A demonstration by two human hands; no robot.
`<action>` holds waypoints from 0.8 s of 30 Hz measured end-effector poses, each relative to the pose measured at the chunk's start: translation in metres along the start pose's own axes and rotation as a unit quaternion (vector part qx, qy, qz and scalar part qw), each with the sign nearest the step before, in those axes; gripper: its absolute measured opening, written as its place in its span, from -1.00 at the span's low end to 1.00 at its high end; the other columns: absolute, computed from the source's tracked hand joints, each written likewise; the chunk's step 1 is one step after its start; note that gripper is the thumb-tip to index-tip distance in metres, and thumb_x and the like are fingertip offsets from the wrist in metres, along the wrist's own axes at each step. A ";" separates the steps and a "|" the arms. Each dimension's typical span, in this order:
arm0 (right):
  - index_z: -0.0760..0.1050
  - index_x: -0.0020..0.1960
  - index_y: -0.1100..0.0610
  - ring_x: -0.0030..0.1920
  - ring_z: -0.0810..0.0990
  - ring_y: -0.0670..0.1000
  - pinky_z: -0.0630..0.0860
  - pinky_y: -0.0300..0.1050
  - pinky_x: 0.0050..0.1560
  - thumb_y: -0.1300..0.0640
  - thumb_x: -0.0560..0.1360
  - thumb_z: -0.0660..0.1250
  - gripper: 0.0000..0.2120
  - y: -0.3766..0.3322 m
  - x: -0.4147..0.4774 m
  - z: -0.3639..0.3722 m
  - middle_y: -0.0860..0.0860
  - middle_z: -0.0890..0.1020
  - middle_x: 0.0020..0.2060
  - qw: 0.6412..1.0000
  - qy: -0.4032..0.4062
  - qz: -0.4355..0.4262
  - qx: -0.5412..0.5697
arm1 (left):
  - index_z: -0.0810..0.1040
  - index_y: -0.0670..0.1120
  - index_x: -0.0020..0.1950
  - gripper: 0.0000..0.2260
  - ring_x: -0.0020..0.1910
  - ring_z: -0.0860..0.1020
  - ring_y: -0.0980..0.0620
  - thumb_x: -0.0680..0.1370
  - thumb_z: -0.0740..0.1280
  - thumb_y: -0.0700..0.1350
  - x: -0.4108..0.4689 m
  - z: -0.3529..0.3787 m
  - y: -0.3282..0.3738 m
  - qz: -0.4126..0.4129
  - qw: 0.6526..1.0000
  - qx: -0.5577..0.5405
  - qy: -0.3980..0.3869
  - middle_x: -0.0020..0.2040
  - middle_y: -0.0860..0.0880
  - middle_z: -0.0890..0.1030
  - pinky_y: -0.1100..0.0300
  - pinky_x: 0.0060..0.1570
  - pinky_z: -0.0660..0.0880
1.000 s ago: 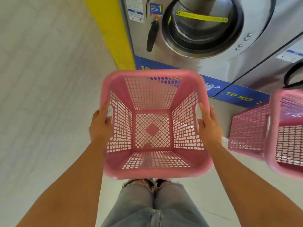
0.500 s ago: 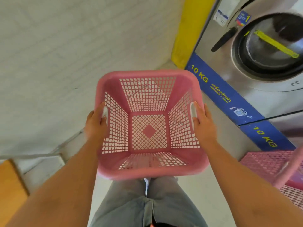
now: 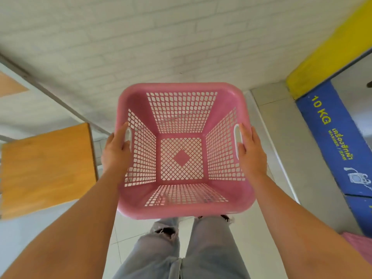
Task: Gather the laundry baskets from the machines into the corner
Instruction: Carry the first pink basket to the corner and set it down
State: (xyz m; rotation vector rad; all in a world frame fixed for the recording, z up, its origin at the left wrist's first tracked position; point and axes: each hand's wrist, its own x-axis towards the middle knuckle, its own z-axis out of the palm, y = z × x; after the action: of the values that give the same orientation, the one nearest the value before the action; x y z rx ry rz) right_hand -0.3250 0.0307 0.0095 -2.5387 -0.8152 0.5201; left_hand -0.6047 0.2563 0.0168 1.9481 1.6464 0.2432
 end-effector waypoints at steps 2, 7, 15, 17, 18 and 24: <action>0.06 0.54 -0.21 0.41 0.40 0.19 0.51 0.13 0.16 0.09 0.65 0.05 -0.49 -0.025 -0.005 0.020 0.01 0.07 0.58 1.000 -0.007 -0.011 -0.008 | 0.29 0.36 0.42 -0.50 0.12 0.56 -0.11 0.58 0.17 -0.14 0.004 -0.017 -0.025 -0.018 1.000 -0.003 0.007 0.36 0.09 0.46 0.11 -0.08 0.44; 0.08 0.53 -0.22 0.35 0.47 0.20 0.51 0.11 0.15 0.07 0.66 0.04 -0.52 -0.068 -0.006 0.062 0.01 0.09 0.58 0.999 -0.017 -0.024 -0.012 | 0.29 0.37 0.40 -0.49 0.12 0.57 -0.15 0.57 0.18 -0.14 0.019 -0.043 -0.073 -0.045 0.999 -0.012 0.019 0.35 0.05 0.47 0.02 -0.04 0.51; 0.10 0.53 -0.21 0.20 0.58 0.19 0.60 0.05 0.00 0.06 0.65 0.06 -0.52 -0.088 0.036 0.125 0.04 0.18 0.55 0.996 -0.017 -0.079 -0.031 | 0.34 0.35 0.39 -0.51 0.06 0.57 -0.11 0.57 0.18 -0.15 0.055 -0.025 -0.117 -0.090 0.993 -0.051 0.056 0.28 0.07 0.50 0.03 -0.03 0.51; 0.11 0.53 -0.21 0.16 0.60 0.20 0.61 0.07 -0.04 0.07 0.65 0.07 -0.52 -0.084 0.051 0.141 0.04 0.20 0.54 0.996 -0.015 -0.084 -0.033 | 0.33 0.34 0.39 -0.52 0.07 0.56 -0.08 0.58 0.18 -0.14 0.066 -0.011 -0.125 -0.098 0.993 -0.047 0.055 0.30 0.08 0.49 0.05 -0.03 0.50; 0.11 0.53 -0.21 0.14 0.61 0.20 0.61 0.07 -0.06 0.07 0.64 0.07 -0.52 -0.081 0.058 0.150 0.05 0.21 0.53 0.995 -0.014 -0.093 -0.035 | 0.33 0.34 0.39 -0.52 0.06 0.56 -0.07 0.58 0.18 -0.13 0.071 -0.003 -0.128 -0.102 0.992 -0.048 0.055 0.30 0.08 0.49 0.06 -0.04 0.49; 0.14 0.52 -0.22 0.13 0.62 0.21 0.60 0.09 -0.05 0.09 0.64 0.09 -0.51 -0.062 0.105 0.199 0.02 0.21 0.54 0.994 -0.023 -0.100 -0.038 | 0.33 0.34 0.39 -0.52 0.10 0.54 -0.04 0.58 0.18 -0.14 0.105 0.052 -0.151 -0.122 0.989 -0.053 0.064 0.33 0.09 0.48 0.10 -0.05 0.44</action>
State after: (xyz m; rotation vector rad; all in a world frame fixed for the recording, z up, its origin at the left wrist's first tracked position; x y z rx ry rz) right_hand -0.3667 0.1959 -0.1497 -2.4843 -1.1111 0.4933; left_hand -0.6838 0.3524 -0.1286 1.6635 1.8960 0.3573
